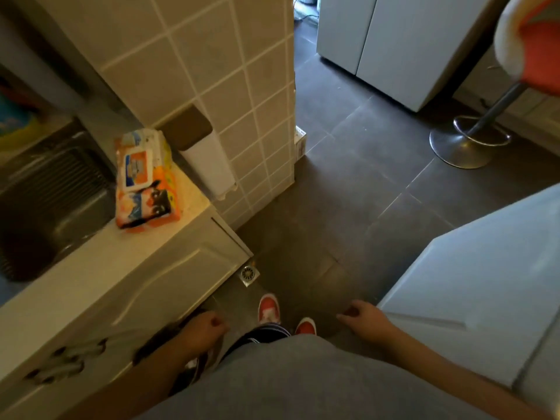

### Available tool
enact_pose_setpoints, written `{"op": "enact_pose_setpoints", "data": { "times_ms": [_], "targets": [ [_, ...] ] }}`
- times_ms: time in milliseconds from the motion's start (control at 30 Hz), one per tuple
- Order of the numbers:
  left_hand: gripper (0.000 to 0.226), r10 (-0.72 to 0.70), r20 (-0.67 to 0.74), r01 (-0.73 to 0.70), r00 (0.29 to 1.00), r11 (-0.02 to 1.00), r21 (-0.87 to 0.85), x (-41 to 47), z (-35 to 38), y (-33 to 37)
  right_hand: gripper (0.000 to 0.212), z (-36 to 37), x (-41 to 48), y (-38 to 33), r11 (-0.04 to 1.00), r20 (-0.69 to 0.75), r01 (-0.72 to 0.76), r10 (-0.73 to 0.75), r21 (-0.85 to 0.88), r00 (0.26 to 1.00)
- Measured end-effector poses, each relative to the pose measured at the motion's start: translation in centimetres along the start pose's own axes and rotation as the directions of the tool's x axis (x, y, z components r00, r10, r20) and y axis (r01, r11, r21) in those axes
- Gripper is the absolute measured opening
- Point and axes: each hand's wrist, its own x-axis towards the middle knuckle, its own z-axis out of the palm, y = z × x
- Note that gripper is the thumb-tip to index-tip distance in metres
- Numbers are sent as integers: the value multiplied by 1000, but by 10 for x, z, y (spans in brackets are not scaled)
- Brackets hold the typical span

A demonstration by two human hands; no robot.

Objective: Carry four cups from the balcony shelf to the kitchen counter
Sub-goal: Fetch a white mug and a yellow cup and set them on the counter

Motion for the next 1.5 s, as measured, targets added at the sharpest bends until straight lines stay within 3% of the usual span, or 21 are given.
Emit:
{"op": "enact_pose_setpoints", "data": {
  "times_ms": [200, 300, 467, 633, 867, 1100, 1233, 1500],
  "targets": [
    [19, -78, 8, 78, 997, 996, 41, 61, -39, 35, 29, -65, 67, -55, 999, -13, 11, -10, 47, 1000],
    [20, -30, 21, 28, 999, 995, 93, 98, -64, 87, 27, -103, 91, -51, 995, -65, -46, 51, 87, 997],
    [17, 134, 101, -149, 986, 976, 158, 145, -97, 212, 20, -165, 99, -24, 975, -154, -183, 201, 123, 967],
    [18, 251, 197, -293, 948, 928, 231, 166, -114, 359, 18, -215, 98, 7, 908, -221, -289, 362, 303, 906],
    [22, 366, 259, -438, 894, 836, 330, 194, -106, 520, 22, -285, 133, 48, 828, -153, -377, 472, 415, 868],
    [19, 275, 225, -343, 935, 863, 371, 241, -117, 588, 25, -407, 195, 43, 846, -142, -353, 438, 400, 888],
    [13, 161, 166, -207, 973, 927, 312, 261, -136, 598, 21, -480, 239, 13, 905, -106, -283, 330, 317, 938],
    [16, -41, 167, 1, 985, 972, 234, 321, -177, 624, 17, -595, 362, -80, 966, -129, -142, 172, 217, 977]
  ]
}}
